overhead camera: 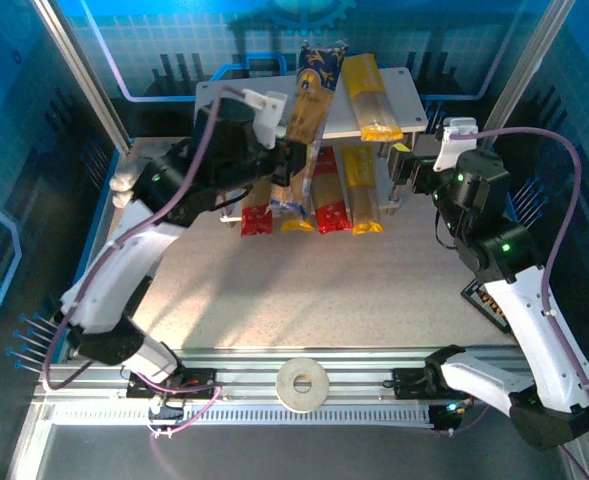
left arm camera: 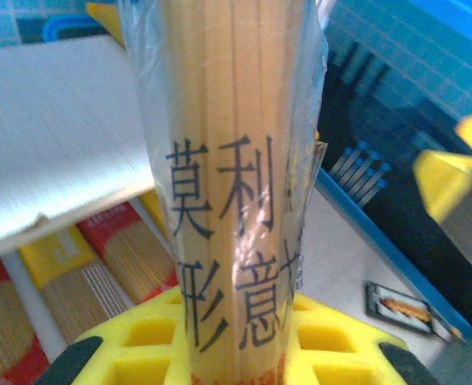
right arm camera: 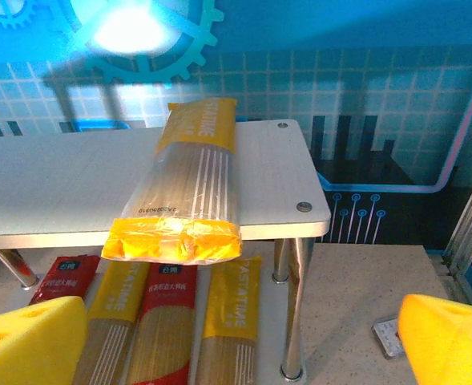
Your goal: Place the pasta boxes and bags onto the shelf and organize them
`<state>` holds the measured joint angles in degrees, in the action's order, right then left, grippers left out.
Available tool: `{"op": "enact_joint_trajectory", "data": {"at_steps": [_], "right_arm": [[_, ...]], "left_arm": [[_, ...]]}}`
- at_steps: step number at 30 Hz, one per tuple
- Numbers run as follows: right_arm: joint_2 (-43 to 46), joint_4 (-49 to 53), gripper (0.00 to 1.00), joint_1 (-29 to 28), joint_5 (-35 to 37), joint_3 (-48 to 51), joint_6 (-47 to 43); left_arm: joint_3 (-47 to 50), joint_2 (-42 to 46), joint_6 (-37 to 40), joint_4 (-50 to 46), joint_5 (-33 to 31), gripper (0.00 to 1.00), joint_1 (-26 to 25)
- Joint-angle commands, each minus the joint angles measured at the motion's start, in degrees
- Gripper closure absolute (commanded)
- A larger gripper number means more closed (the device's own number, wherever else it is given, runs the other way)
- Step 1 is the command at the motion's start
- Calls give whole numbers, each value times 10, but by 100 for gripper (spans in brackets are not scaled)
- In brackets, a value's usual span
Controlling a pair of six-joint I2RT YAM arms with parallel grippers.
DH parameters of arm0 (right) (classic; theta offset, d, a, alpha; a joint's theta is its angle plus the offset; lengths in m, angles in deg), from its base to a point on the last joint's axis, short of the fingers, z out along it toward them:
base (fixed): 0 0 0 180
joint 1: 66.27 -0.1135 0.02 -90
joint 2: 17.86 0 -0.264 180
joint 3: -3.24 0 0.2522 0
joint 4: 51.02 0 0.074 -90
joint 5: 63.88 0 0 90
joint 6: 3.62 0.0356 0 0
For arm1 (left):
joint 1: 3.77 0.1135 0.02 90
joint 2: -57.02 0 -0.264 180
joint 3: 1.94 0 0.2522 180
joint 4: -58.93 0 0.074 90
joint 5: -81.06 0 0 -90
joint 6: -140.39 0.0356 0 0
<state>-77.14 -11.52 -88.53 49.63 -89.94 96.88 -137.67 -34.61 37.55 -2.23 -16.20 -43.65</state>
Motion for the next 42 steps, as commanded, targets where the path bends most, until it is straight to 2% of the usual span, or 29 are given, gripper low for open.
{"op": "enact_joint_trajectory", "data": {"at_steps": [1,5,9,14,25,28,33,42], "right_arm": [[-4,0,0,8,-10,0,6],[-3,-4,0,11,-15,2,5],[-9,-4,0,12,-18,1,1],[-13,-5,0,15,-21,4,-2],[-19,-7,0,23,-30,5,-6],[-18,-9,0,25,-34,7,-4],[-20,-10,0,26,-37,9,-2],[-18,-10,0,26,-36,9,-3]], "left_arm": [[-93,-63,35,104,-77,83,17],[-202,-147,37,109,-103,83,25],[-260,-204,35,121,-133,83,29],[-262,-233,30,145,-173,82,34],[-261,-270,6,169,-170,80,45],[-256,-274,-3,169,-165,75,47],[-251,-282,-12,165,-164,61,51],[-243,-285,-18,162,-156,62,56]]}}
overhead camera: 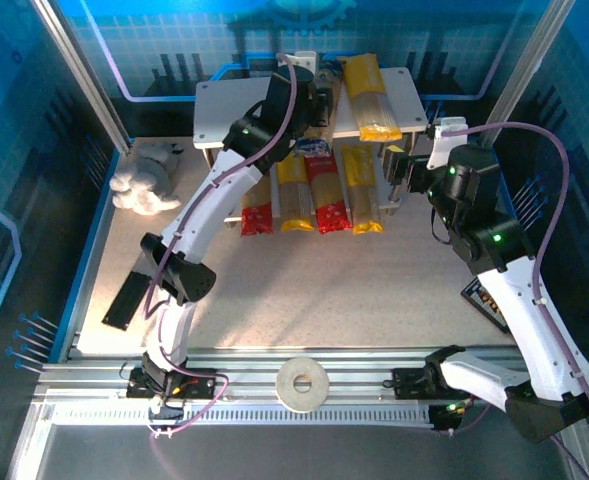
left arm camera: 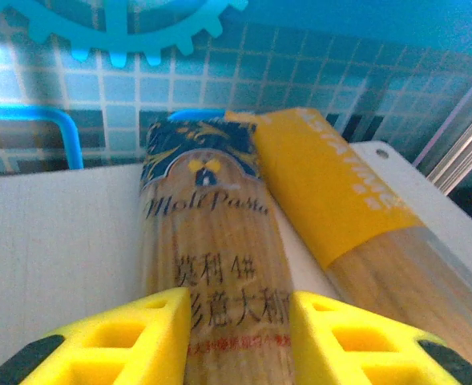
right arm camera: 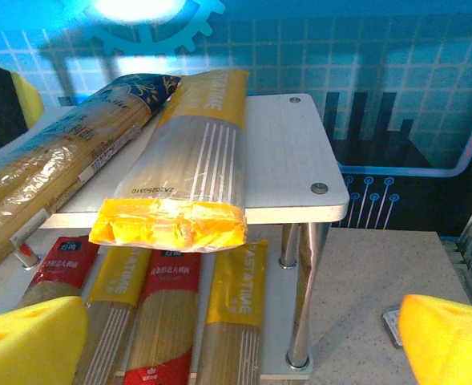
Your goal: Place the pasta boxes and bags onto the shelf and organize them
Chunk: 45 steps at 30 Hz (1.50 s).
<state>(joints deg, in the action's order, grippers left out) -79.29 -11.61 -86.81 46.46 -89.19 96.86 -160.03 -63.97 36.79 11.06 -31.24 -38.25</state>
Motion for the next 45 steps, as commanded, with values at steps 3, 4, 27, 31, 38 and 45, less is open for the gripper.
{"op": "enact_joint_trajectory", "data": {"at_steps": [3,4,27,31,38,45], "right_arm": [[3,-6,0,9,-11,0,1],[3,-6,0,9,-14,0,2],[36,4,1,1,-70,6,51],[41,6,1,0,-67,6,50],[46,6,0,-2,-61,10,48],[42,3,0,-2,-62,15,51]], "left_arm": [[-11,22,-5,32,-3,62,1],[-7,30,2,31,-4,62,0],[211,213,64,-186,-42,86,-23],[178,173,55,-215,-18,86,-11],[161,146,48,-220,11,86,-6],[155,142,40,-183,56,85,-8]]}}
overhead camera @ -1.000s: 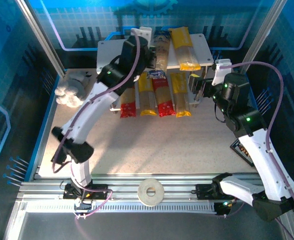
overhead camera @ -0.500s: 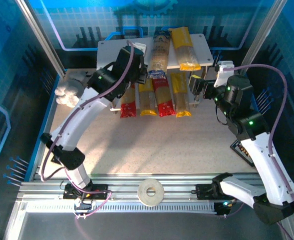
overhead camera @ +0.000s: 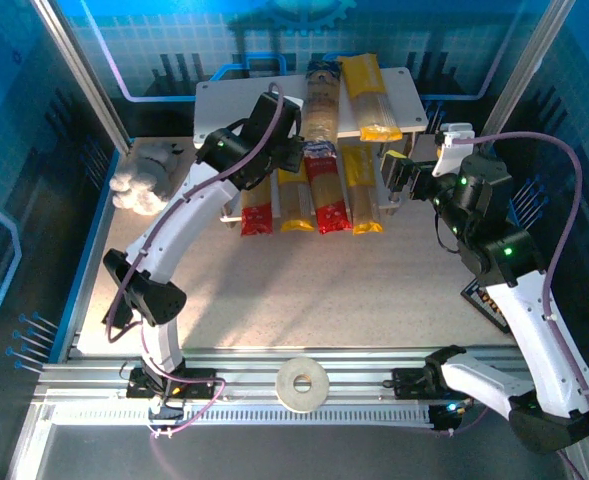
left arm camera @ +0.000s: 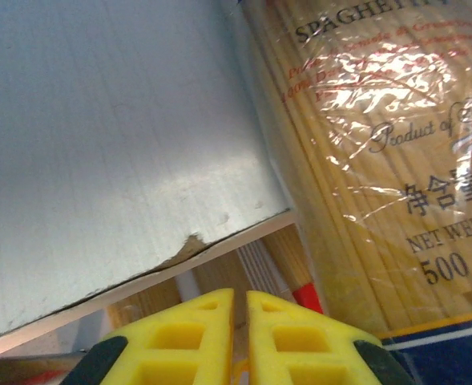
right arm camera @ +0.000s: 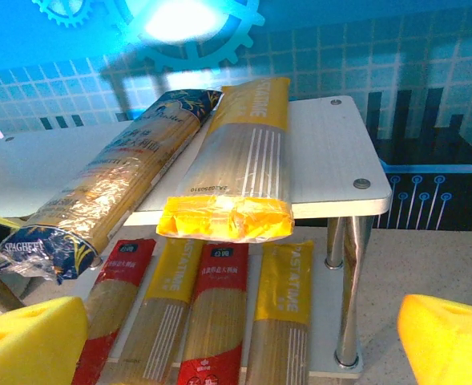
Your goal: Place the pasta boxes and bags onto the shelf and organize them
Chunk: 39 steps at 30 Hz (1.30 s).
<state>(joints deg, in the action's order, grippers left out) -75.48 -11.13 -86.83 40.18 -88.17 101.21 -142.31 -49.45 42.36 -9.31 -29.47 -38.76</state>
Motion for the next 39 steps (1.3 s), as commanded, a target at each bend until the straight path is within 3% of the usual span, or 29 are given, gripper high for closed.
{"op": "enact_joint_trajectory", "data": {"at_steps": [1,6,14,19,24,29,35,37,39], "right_arm": [[3,-1,0,-2,1,5,7],[4,-4,0,-1,7,8,6],[4,1,0,-1,13,8,-1],[7,3,0,-2,18,6,-8],[0,15,5,-3,-12,8,-4],[22,37,5,-2,32,39,-5],[47,102,2,5,80,132,30],[59,101,0,12,77,189,52],[72,87,0,23,80,240,72]], "left_arm": [[-24,-5,-17,25,46,85,-3],[-28,-19,-21,47,75,83,-3],[-37,-26,-17,42,60,80,-2],[31,48,-9,65,29,72,12],[119,130,-5,81,29,72,18],[320,272,-14,141,25,67,26],[578,447,-61,180,35,66,118],[661,502,-66,214,30,59,149],[728,547,-64,258,31,44,173]]}}
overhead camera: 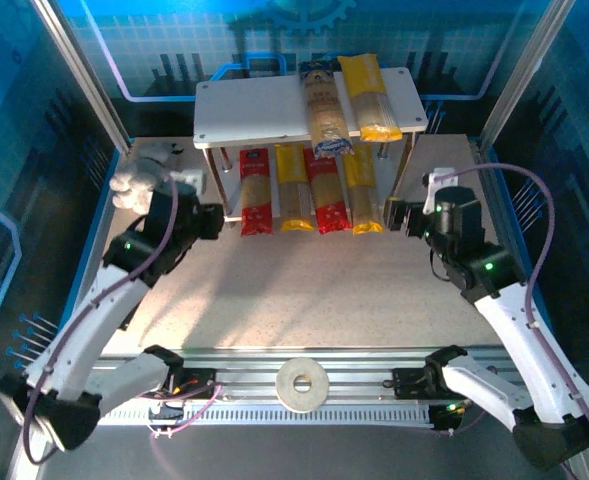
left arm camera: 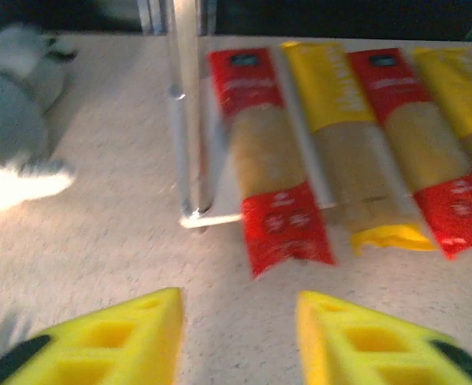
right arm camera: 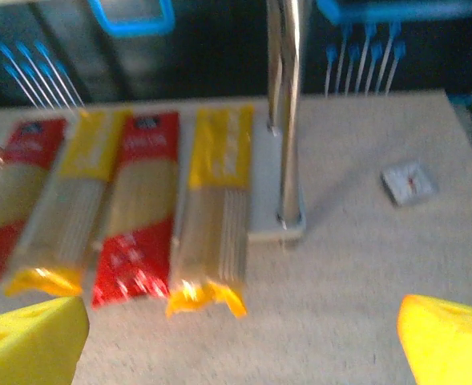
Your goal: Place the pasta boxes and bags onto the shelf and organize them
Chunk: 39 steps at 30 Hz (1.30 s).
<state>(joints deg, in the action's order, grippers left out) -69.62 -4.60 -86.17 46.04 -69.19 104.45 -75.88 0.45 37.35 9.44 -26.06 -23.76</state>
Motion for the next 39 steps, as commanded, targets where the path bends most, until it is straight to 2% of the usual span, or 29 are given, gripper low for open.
{"op": "enact_joint_trajectory", "data": {"at_steps": [1,3,9,10,12,16,18,22,27,29,31,32,33,34,35,36,38,39], "right_arm": [[20,11,0,26,20,75,47],[30,-10,0,48,18,115,59],[40,-62,0,127,0,173,65],[35,-69,0,140,-4,177,63],[19,-82,0,161,-6,181,60],[-22,-109,0,179,-5,186,58],[-37,-117,0,180,-7,187,60],[-59,-153,0,179,-5,201,56],[-90,-179,0,179,6,202,52],[-105,-188,0,178,5,198,53],[-114,-211,0,175,-2,203,48],[-118,-231,0,173,-4,207,42],[-121,-260,0,169,-5,218,32],[-124,-289,0,165,-3,230,22],[-126,-320,0,161,0,241,13],[-130,-357,0,157,5,258,0],[-138,-424,0,150,14,283,-21],[-143,-447,0,150,17,289,-31]], "left_arm": [[91,65,-14,91,-4,4,34],[126,83,-17,119,-16,1,49],[185,72,-50,177,-167,1,60],[206,66,-34,207,-178,1,61],[253,53,9,296,-181,1,63],[378,11,84,547,-206,0,68],[411,-7,91,616,-211,1,75],[446,-59,119,726,-179,1,95],[447,-193,140,889,-99,1,117],[422,-237,165,897,-51,1,117],[395,-280,171,880,-36,1,118],[393,-300,180,911,-29,1,121],[393,-291,164,885,-21,1,129],[404,-283,152,881,37,1,150],[419,-304,149,932,94,1,168],[434,-342,156,1022,122,1,177],[423,-307,149,932,155,1,185],[415,-314,157,933,170,1,187]]}}
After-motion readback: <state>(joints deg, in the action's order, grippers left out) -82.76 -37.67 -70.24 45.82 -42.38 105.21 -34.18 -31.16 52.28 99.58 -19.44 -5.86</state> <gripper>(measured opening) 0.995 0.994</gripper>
